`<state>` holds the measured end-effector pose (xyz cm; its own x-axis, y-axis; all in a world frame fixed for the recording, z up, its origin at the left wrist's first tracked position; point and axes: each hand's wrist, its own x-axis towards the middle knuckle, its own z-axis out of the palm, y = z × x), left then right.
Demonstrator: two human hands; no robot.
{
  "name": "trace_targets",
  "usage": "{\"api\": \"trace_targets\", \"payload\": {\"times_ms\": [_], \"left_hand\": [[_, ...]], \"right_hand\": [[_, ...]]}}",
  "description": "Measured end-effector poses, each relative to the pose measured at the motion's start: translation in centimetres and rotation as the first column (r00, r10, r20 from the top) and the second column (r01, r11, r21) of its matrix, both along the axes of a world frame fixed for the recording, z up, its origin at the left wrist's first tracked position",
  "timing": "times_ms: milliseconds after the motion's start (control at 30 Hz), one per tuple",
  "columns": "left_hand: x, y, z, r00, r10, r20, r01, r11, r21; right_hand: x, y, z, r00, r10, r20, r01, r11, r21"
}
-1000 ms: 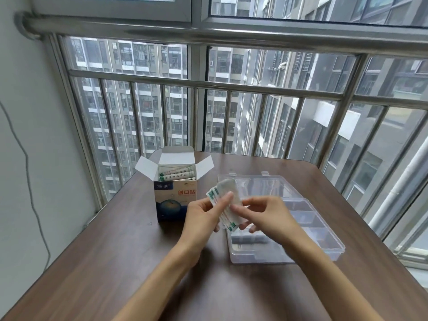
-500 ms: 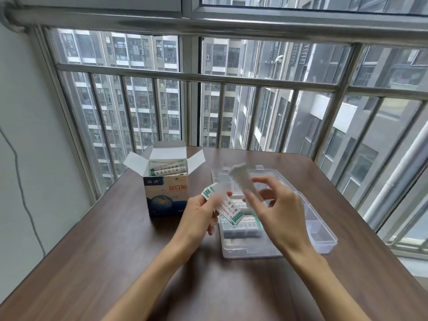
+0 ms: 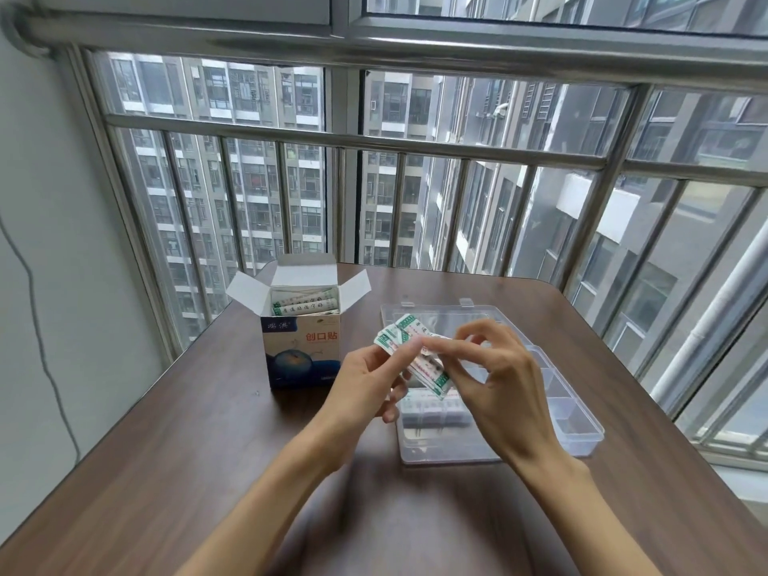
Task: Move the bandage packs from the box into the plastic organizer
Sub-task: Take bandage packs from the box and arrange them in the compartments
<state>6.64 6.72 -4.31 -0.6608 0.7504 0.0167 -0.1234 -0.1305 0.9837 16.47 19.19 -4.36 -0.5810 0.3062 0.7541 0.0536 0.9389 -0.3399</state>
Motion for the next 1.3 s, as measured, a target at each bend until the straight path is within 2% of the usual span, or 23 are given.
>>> {"api": "trace_targets", "payload": {"times_ms": [67,167,300,367,500,567,633,667,700,767,833,900,1067,1167,1300], "left_hand": [[-0.2,0.0,-0.1,0.999,0.04,0.003,-0.04,0.999,-0.004],[-0.5,0.1,-0.3,0.998,0.067,0.006,-0.067,0.998,-0.009],[-0.5,0.0,-0.3,0.994,0.07,-0.08,-0.073,0.997,-0.035],[-0.6,-0.2,-0.3,0.992,0.061,-0.111,-0.063,0.998,-0.023],[-0.3,-0.3,-0.1,0.988,0.021,-0.155,-0.023,1.0,-0.012],[-0.3,-0.3,-0.2,0.985,0.028,-0.169,-0.029,1.0,-0.006],[-0.5,-0.4,-0.3,0.973,0.111,-0.201,-0.106,0.994,0.035],[-0.8,-0.4,-0.3,0.956,0.186,-0.226,-0.175,0.982,0.067],[-1.1,-0.4,-0.3,0.931,0.271,-0.244,-0.253,0.962,0.103],[-2.0,-0.5,-0.5,0.875,0.418,-0.246,-0.387,0.907,0.163],[-2.6,-0.6,-0.6,0.845,0.481,-0.235,-0.447,0.875,0.184],[-2.7,-0.5,-0.7,0.849,0.483,-0.216,-0.447,0.873,0.194],[-2.3,-0.4,-0.7,0.879,0.442,-0.176,-0.411,0.892,0.188],[-2.3,-0.4,-0.6,0.895,0.421,-0.149,-0.397,0.903,0.168],[-2.2,-0.4,-0.5,0.911,0.389,-0.138,-0.37,0.918,0.145]], "right_hand": [[-0.1,-0.1,0.0,0.996,0.087,0.007,-0.085,0.987,-0.138],[-0.1,-0.6,0.3,0.974,0.227,0.021,-0.201,0.899,-0.39],[0.2,-1.0,1.2,0.914,0.405,0.006,-0.283,0.649,-0.706],[0.1,-1.0,1.5,0.92,0.39,-0.047,-0.281,0.572,-0.771],[-0.6,-0.8,1.0,0.96,0.278,-0.031,-0.201,0.606,-0.769],[-0.6,-0.5,1.1,0.956,0.286,-0.068,-0.216,0.523,-0.824],[-0.3,0.3,1.7,0.961,0.257,-0.105,-0.217,0.46,-0.861],[0.0,0.9,2.1,0.968,0.237,-0.084,-0.192,0.483,-0.854],[0.3,1.6,2.5,0.973,0.231,-0.022,-0.149,0.547,-0.824],[0.7,2.4,3.3,0.946,0.259,0.194,-0.051,0.711,-0.702],[0.6,2.7,3.6,0.87,0.296,0.395,-0.017,0.818,-0.575],[0.2,2.6,3.7,0.788,0.309,0.533,-0.019,0.877,-0.48],[-1.3,1.8,3.9,0.65,0.291,0.702,-0.073,0.944,-0.323],[-1.9,1.2,4.1,0.636,0.134,0.76,-0.103,0.991,-0.088],[-2.4,0.9,4.6,0.609,-0.057,0.791,-0.165,0.967,0.197]]}}
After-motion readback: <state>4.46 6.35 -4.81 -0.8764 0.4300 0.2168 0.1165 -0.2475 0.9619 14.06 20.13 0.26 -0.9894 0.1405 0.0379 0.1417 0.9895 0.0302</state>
